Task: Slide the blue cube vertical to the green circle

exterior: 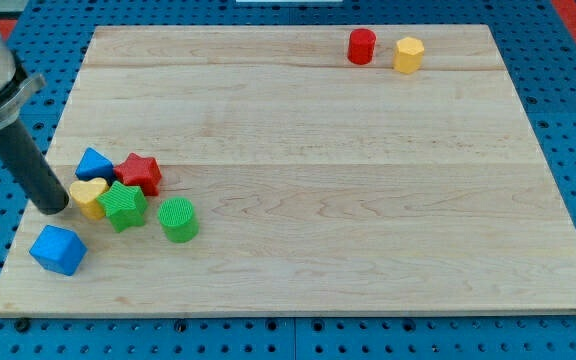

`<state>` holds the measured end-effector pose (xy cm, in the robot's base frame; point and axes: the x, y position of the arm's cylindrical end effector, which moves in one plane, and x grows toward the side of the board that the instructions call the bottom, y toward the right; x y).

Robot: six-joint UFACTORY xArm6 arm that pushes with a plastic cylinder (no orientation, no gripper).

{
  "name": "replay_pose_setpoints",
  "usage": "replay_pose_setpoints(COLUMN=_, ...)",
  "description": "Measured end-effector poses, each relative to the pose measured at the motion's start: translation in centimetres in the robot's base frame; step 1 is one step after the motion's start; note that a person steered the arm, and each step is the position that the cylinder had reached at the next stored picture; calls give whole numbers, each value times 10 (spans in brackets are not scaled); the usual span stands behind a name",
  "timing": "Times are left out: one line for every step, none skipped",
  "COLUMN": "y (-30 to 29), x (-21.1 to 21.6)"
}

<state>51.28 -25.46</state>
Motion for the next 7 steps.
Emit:
replay_pose_setpoints(y=-36, x=73)
replay_pose_setpoints(y=2, x=93)
replay_pose_setpoints(y=10, x=69)
replay_pose_setpoints(y=-22, x=41)
replay_pose_setpoints(y=-14, x=41)
replay_pose_setpoints(y=9, x=93)
replay_pose_setpoints(y=71, x=89)
